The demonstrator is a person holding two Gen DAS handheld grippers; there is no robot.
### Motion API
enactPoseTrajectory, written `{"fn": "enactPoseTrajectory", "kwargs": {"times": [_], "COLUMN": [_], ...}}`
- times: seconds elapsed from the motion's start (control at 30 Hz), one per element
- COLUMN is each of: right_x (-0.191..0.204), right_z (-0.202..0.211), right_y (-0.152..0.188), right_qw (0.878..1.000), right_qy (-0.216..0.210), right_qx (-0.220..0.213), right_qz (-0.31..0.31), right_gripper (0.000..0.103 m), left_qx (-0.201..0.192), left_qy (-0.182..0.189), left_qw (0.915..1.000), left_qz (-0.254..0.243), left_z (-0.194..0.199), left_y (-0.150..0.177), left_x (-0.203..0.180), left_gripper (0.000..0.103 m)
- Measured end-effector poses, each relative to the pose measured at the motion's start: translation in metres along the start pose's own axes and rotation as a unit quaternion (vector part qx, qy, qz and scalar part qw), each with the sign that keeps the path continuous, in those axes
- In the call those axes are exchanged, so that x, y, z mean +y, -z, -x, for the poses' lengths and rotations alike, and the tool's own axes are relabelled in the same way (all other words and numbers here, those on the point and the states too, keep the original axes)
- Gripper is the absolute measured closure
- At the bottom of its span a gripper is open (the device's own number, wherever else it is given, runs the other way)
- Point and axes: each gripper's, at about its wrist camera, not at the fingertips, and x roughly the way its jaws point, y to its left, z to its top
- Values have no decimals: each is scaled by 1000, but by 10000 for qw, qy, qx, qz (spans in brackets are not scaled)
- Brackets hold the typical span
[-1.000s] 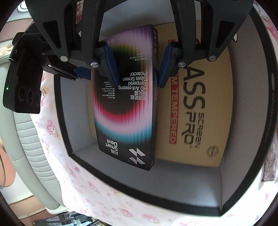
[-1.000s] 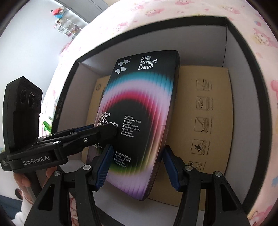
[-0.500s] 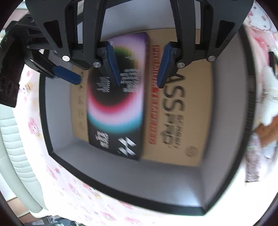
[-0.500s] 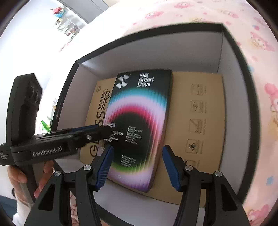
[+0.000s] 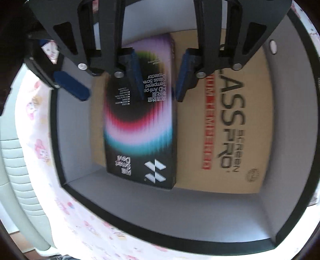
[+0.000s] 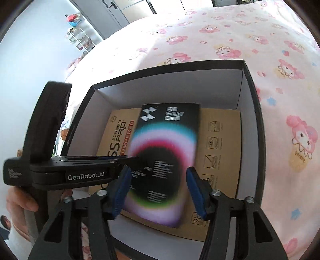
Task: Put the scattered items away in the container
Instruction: 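Lower the black box into the container and open the left tool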
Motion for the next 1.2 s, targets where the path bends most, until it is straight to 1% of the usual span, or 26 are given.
{"fn": "enactPoseTrajectory", "kwargs": {"times": [0.03,0.07,0.17,0.23,0.3,0.33,0.37,0.47,0.57,0.6,0.63,0.7,0.8,0.83,0.9,1.0,1.07,1.13,1.2], "right_x": [-3,-4,-4,-4,-3,-3,-3,-1,1,1,1,3,1,2,2,1,1,3,3], "right_z": [0,0,0,-1,-7,-10,-11,-15,-23,-24,-24,-27,-27,-29,-31,-32,-33,-31,-23], "right_y": [0,0,1,4,5,5,6,6,6,6,6,6,8,9,9,8,9,13,16], "right_qw": [10000,9999,9999,9999,9996,9994,9993,9989,9984,9983,9983,9983,9980,9979,9977,9979,9978,9974,9979], "right_qy": [-52,-114,-74,15,32,41,62,166,224,236,239,225,234,241,254,259,268,281,186], "right_qx": [3,18,66,158,283,345,374,419,504,520,526,534,564,582,621,592,595,650,620], "right_qz": [-40,-72,-31,53,61,61,70,109,116,121,126,113,134,128,107,83,116,135,66], "right_gripper": [54,54,54,54,54,54,54,54,54,54,54,54,54,54,54,54,54,54,54], "left_qx": [-58,-160,-491,-481,-322,-249,-175,-90,135,191,183,20,-311,-321,-172,19,151,304,386], "left_qy": [33,-45,-647,-871,-1074,-1071,-992,-735,-174,-51,-21,-67,-317,-358,-351,-291,-127,196,541], "left_qw": [10000,9999,9967,9950,9937,9939,9949,9973,9997,9997,9996,9997,9988,9987,9991,9991,9995,9993,9978], "left_qz": [18,26,31,67,73,74,78,-11,-121,-174,-214,-251,-186,-175,-191,-304,-265,-96,77], "left_z": [4,9,21,21,14,10,7,1,-6,-6,-5,2,15,16,13,9,6,5,6], "left_y": [0,0,-1,-1,-1,0,1,4,7,8,9,12,15,13,11,20,31,41,50], "left_x": [1,2,6,8,7,6,3,-7,-20,-25,-28,-32,-31,-32,-36,-46,-46,-42,-38], "left_gripper": [73,73,73,73,75,75,79,79,79,79,80,80,80,80,80,80,80,80,79]}}
